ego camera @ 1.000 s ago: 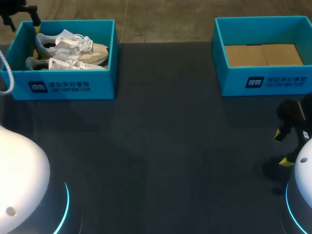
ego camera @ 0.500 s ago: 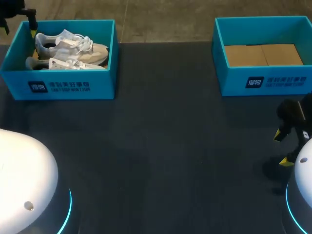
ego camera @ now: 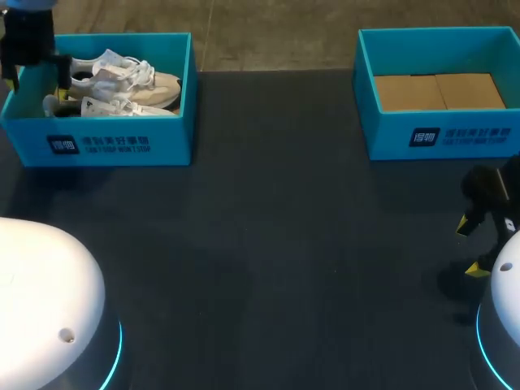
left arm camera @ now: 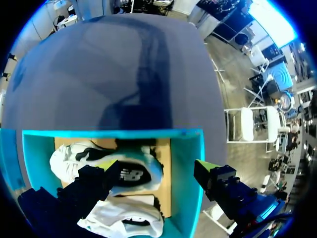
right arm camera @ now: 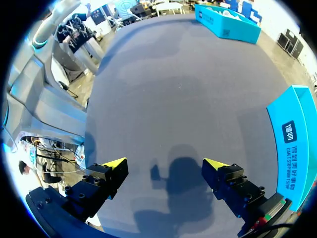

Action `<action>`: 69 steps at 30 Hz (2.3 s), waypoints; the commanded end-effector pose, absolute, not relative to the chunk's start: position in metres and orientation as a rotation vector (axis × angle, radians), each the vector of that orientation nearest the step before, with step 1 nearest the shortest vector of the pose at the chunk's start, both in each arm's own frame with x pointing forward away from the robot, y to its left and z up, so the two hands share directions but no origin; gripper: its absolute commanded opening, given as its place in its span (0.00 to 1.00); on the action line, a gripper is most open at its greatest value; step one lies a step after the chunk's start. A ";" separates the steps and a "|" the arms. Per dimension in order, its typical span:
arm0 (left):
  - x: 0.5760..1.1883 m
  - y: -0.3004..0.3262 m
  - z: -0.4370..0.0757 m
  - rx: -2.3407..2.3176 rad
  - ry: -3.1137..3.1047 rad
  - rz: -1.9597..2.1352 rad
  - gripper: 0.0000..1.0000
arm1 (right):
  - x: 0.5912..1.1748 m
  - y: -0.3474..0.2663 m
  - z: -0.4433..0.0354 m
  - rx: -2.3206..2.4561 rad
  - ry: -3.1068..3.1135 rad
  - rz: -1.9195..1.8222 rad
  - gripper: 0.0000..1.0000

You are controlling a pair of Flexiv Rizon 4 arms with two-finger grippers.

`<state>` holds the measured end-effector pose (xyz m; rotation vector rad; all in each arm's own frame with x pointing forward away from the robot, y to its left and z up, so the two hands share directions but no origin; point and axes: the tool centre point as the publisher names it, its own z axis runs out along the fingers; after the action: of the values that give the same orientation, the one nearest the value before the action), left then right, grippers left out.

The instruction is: Take the shoe out of the shoebox, open the shoe tongue, remove and reinsert the insole, then place the shoe into the shoebox

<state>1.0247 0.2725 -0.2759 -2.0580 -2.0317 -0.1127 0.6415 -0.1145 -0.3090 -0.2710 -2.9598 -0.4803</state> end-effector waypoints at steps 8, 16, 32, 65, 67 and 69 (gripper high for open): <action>1.011 0.283 -0.277 -2.153 -2.133 -0.233 1.00 | 0.640 -0.114 -0.309 -0.272 -2.962 -0.477 1.00; 1.036 0.284 -0.283 -2.117 -2.196 -0.161 1.00 | 0.640 -0.114 -0.309 -0.272 -2.962 -0.477 1.00; 1.062 0.291 -0.316 -2.101 -2.183 -0.051 1.00 | 0.640 -0.114 -0.309 -0.272 -2.962 -0.477 1.00; 1.054 0.284 -0.372 -2.093 -2.099 -0.007 0.82 | 0.640 -0.114 -0.309 -0.272 -2.962 -0.477 1.00; 1.055 0.284 -0.375 -2.093 -2.094 0.008 0.76 | 0.640 -0.114 -0.309 -0.272 -2.962 -0.477 1.00; 1.056 0.285 -0.377 -2.087 -2.095 0.013 0.72 | 0.640 -0.114 -0.309 -0.272 -2.962 -0.477 1.00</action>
<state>1.0510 0.2837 -0.3734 -2.0921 -2.0965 0.0035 0.6415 -0.1145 -0.3090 -0.2711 -2.9599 -0.4803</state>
